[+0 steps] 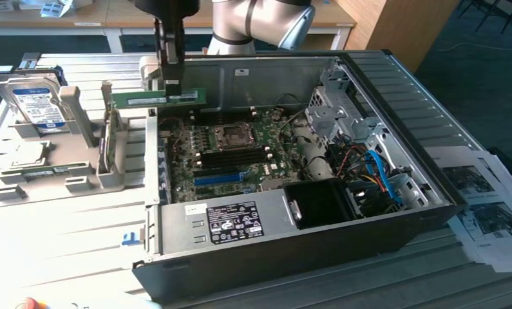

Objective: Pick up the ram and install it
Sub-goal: 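Pick up the ram and move it above insertion slot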

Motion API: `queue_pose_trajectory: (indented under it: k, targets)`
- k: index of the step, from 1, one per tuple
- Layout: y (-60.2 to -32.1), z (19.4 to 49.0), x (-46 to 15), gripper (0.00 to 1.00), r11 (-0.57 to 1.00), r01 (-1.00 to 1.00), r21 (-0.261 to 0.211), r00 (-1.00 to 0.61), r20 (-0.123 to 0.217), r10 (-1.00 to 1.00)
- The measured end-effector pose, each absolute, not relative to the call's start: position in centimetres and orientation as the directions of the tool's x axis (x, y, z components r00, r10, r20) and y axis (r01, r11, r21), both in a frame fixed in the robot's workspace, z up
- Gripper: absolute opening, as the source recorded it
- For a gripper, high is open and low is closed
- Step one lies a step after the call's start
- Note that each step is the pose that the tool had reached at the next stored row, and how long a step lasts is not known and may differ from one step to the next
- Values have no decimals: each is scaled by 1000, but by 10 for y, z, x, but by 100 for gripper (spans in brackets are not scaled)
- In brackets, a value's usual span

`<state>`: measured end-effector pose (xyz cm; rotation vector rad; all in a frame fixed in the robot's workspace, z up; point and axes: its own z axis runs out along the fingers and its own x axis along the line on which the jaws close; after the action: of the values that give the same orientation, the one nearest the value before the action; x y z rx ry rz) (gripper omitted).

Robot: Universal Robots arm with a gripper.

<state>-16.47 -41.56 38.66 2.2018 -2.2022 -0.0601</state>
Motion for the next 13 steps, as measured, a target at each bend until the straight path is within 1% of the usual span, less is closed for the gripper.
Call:
queue_pose_trajectory:
  k: [13]
  targets:
    - [-416,387,-132,12,0,-999,46,0,-8,-1000]
